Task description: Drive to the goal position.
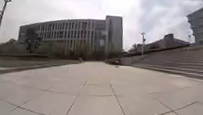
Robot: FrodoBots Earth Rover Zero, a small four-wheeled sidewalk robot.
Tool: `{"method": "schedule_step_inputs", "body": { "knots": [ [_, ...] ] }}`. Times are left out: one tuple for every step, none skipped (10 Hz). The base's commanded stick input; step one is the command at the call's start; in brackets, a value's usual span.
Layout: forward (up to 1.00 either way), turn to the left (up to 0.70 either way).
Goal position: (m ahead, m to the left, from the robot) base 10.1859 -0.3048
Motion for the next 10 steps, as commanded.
{"method": "schedule_step_inputs", "body": {
  "knots": [
    [0.70, 0.00],
    [0.70, 0.00],
    [0.70, 0.00],
    [0.70, 0.00],
    [0.70, 0.00],
    [0.70, 0.00],
    [0.70, 0.00],
    [0.70, 0.00],
    [0.70, 0.00],
    [0.70, 0.00]
  ]
}}
